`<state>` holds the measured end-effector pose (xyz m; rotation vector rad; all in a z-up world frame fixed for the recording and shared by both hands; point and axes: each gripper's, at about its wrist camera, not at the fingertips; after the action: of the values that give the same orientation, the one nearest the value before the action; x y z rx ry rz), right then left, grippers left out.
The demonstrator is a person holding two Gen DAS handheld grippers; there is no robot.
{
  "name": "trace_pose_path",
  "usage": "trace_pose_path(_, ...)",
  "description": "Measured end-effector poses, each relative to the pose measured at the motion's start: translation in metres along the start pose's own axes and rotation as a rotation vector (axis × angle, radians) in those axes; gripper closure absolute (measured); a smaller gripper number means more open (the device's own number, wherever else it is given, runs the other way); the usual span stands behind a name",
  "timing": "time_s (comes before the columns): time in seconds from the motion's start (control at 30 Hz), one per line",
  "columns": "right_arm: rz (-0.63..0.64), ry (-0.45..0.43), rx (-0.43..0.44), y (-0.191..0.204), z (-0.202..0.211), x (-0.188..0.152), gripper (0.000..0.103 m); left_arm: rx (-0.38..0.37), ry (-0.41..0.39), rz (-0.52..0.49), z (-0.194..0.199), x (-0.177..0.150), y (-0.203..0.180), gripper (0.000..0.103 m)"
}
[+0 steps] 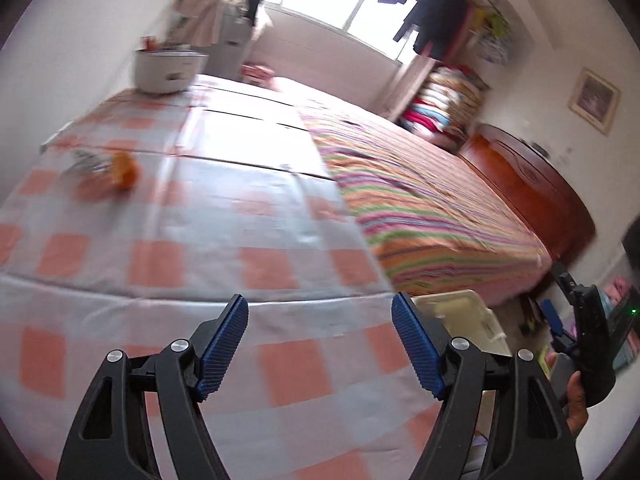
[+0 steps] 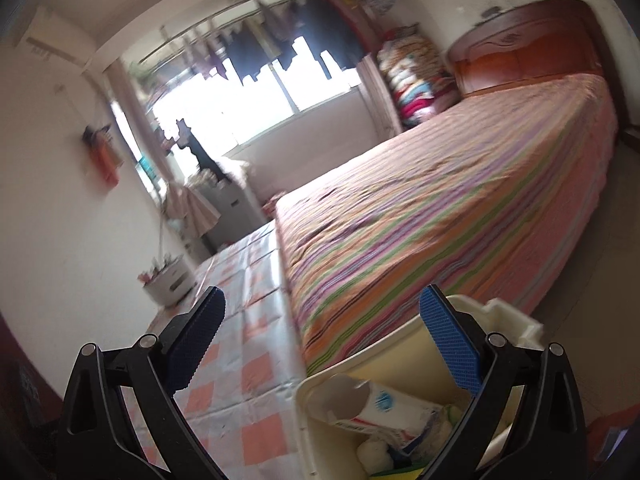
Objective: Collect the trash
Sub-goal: 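Move the right tool to the orange peel and grasp it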
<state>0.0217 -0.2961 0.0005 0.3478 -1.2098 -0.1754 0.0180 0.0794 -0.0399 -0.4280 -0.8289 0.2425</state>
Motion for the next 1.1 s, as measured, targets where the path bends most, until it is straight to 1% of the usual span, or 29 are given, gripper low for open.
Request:
trace_pose_path(0.03, 0.013, 0.014, 0.016, 0.007, -0.004, -0.002, 0.007, 0.036, -0.005, 0.012, 0.006, -0.001, 0.015, 0.031)
trace_pose_path(0.1, 0.053, 0.054, 0.059, 0.030, -0.016, -0.014, 0.007, 0.084, -0.015, 0.053, 0.017, -0.005, 0.044, 0.031)
trace_pose_path(0.2, 0.099, 0.098, 0.117, 0.060, -0.027, -0.028, 0.007, 0.132, -0.013, 0.112, 0.028, -0.008, 0.077, 0.031)
trace_pose_path(0.3, 0.132, 0.132, 0.145, 0.080, -0.037, -0.037, 0.007, 0.157, -0.010, 0.162, 0.035, -0.011, 0.102, 0.031)
trace_pose_path(0.37, 0.149, 0.152, 0.153, 0.088, -0.043, -0.042, 0.007, 0.173, -0.014, 0.176, 0.040, -0.011, 0.112, 0.031)
trace_pose_path(0.57, 0.184, 0.225, 0.210, 0.103, -0.058, -0.056, 0.007, 0.201, -0.022, 0.195, 0.049, -0.014, 0.125, 0.031)
trace_pose_path(0.6, 0.213, 0.249, 0.233, 0.113, -0.063, -0.060, 0.007, 0.201, -0.023, 0.202, 0.052, -0.014, 0.128, 0.031)
trace_pose_path(0.67, 0.250, 0.265, 0.247, 0.121, -0.065, -0.062, 0.007, 0.203, -0.032, 0.211, 0.055, -0.013, 0.131, 0.031)
trace_pose_path(0.83, 0.330, 0.341, 0.316, 0.164, -0.082, -0.068, 0.007, 0.232, -0.035, 0.199, 0.059, -0.008, 0.137, 0.031)
trace_pose_path(0.87, 0.338, 0.348, 0.321, 0.168, -0.084, -0.069, 0.007, 0.237, -0.041, 0.200, 0.061, -0.007, 0.138, 0.031)
trace_pose_path(0.93, 0.382, 0.401, 0.354, 0.192, -0.097, -0.071, 0.007, 0.245, -0.052, 0.205, 0.065, -0.004, 0.141, 0.031)
trace_pose_path(0.97, 0.388, 0.406, 0.362, 0.197, -0.099, -0.071, 0.007, 0.247, -0.060, 0.209, 0.068, -0.003, 0.143, 0.031)
trace_pose_path(1.0, 0.416, 0.425, 0.372, 0.215, -0.107, -0.071, 0.007, 0.250, -0.063, 0.209, 0.069, -0.002, 0.144, 0.031)
trace_pose_path(1.03, 0.428, 0.433, 0.375, 0.222, -0.110, -0.072, 0.007, 0.259, -0.065, 0.206, 0.072, -0.001, 0.146, 0.031)
trace_pose_path(1.1, 0.451, 0.479, 0.435, 0.251, -0.125, -0.073, 0.007, 0.272, -0.078, 0.202, 0.077, 0.001, 0.150, 0.031)
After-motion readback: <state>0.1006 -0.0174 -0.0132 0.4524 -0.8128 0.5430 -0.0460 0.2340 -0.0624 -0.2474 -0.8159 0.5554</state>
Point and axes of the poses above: each gripper's, at about its wrist camera, not at the fingertips, and z roughly against the way its jaws point, y to its left, x to its top, and after that the axes turned 6 degrees about z, right-handed
